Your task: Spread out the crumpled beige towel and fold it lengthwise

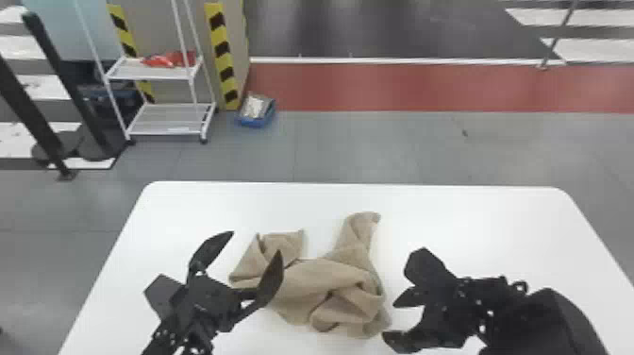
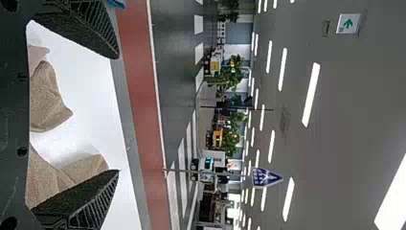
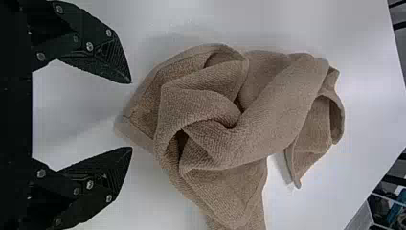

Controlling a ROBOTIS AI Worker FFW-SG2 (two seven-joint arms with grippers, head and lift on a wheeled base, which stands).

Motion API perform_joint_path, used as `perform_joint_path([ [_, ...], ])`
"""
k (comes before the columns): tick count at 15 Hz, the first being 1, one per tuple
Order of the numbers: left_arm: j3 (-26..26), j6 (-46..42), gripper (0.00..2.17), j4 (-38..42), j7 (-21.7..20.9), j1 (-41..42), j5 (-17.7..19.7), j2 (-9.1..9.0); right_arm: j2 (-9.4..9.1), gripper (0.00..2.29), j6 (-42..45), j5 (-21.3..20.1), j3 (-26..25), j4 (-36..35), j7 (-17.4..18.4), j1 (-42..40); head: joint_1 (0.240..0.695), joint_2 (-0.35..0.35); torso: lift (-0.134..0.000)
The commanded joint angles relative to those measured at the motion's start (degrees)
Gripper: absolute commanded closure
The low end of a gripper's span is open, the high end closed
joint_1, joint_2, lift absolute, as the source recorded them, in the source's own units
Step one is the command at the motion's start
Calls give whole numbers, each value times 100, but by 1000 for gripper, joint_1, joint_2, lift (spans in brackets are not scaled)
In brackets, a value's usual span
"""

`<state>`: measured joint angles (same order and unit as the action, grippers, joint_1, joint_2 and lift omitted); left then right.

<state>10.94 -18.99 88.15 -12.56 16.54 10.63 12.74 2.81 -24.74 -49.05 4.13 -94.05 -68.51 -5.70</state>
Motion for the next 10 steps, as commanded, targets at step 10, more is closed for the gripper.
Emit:
perform_joint_path([
  [10, -21, -3, 26, -35, 8, -2, 0, -9, -9, 566, 685, -342, 70, 634, 39, 272, 695, 21, 0],
])
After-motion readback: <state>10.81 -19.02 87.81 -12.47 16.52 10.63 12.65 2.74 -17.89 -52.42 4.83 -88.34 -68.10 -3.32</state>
